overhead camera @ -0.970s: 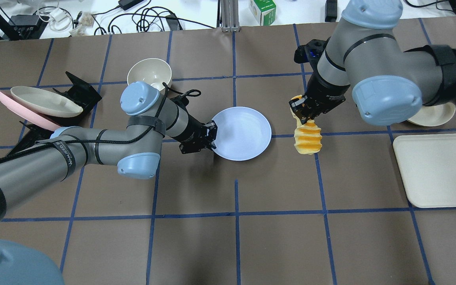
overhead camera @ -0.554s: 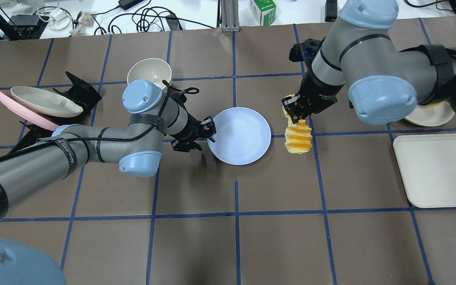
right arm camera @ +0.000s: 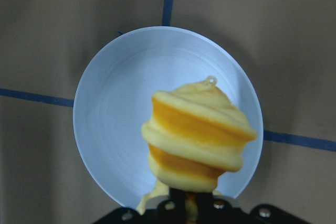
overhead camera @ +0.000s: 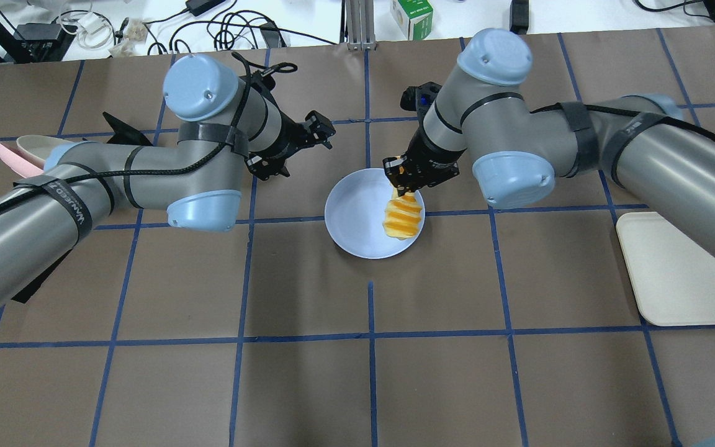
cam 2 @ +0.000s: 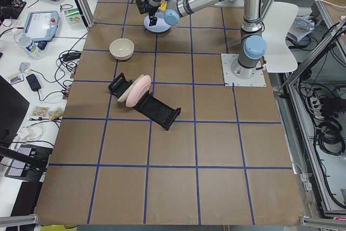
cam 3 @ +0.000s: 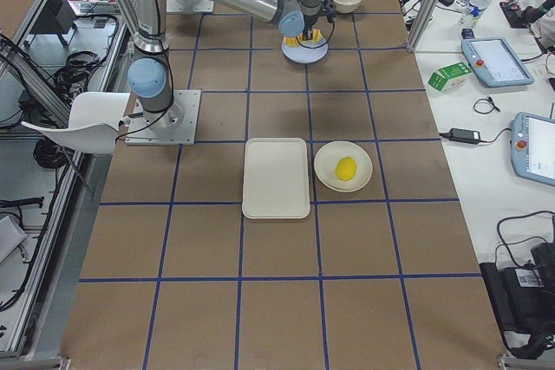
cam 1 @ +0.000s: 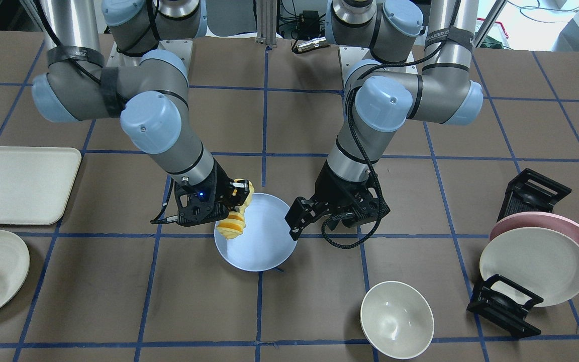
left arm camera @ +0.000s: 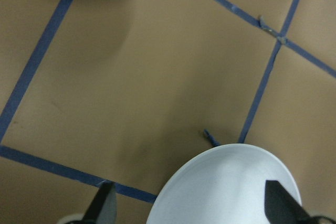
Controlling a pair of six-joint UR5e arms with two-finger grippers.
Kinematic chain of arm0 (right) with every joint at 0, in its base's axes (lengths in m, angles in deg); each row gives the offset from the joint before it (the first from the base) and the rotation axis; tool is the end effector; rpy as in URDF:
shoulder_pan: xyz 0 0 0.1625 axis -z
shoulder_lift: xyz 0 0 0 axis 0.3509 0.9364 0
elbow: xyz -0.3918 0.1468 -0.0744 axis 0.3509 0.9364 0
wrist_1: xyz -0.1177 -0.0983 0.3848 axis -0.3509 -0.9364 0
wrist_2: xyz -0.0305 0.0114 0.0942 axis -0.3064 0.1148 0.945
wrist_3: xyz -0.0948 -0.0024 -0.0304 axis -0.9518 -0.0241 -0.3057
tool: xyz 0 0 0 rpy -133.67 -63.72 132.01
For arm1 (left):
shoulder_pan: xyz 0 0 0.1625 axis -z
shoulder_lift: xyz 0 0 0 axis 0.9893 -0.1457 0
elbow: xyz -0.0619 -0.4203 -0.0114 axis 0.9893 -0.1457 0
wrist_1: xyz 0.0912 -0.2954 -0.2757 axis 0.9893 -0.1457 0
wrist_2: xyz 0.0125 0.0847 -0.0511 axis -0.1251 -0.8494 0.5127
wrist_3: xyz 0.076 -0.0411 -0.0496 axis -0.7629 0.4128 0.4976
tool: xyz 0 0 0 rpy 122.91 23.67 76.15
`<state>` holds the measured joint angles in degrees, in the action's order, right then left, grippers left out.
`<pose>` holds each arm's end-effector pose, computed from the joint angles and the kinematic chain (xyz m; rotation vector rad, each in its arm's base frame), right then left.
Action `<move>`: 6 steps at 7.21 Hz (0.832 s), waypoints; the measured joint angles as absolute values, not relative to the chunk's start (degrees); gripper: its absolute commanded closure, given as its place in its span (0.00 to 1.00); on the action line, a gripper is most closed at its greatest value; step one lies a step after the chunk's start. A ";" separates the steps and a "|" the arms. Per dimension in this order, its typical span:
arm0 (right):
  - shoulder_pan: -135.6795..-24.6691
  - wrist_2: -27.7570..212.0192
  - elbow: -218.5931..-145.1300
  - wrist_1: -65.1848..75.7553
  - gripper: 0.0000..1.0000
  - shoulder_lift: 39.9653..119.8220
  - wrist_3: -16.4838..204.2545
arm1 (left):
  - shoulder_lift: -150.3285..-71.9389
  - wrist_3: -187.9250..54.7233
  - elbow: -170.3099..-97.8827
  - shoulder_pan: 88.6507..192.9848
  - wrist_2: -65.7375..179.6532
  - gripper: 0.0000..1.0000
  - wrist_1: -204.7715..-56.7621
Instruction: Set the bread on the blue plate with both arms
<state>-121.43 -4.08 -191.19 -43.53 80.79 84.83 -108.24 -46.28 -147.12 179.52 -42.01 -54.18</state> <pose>0.2690 -0.5398 0.2705 -0.1000 2.8390 -0.0317 -0.2340 -0.5591 0.3112 0.6044 -2.7291 0.3368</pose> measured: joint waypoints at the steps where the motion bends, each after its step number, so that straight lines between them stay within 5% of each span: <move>1: -122.86 -4.15 -191.81 -46.04 0.80 79.06 88.96 | -106.98 -46.60 -144.56 179.36 -41.63 0.00 -58.18; 3: -124.21 -3.94 -193.06 -48.93 0.11 76.92 91.93 | -103.86 -47.21 -137.04 179.30 -45.26 0.00 -73.91; 4: -124.34 -3.79 -193.23 -50.46 0.00 76.43 92.66 | -102.62 -47.69 -132.90 179.28 -47.25 0.00 -84.40; 6: -124.25 -4.13 -192.06 -51.38 0.00 76.10 93.64 | -100.32 -56.45 -128.43 178.50 -52.71 0.00 -97.70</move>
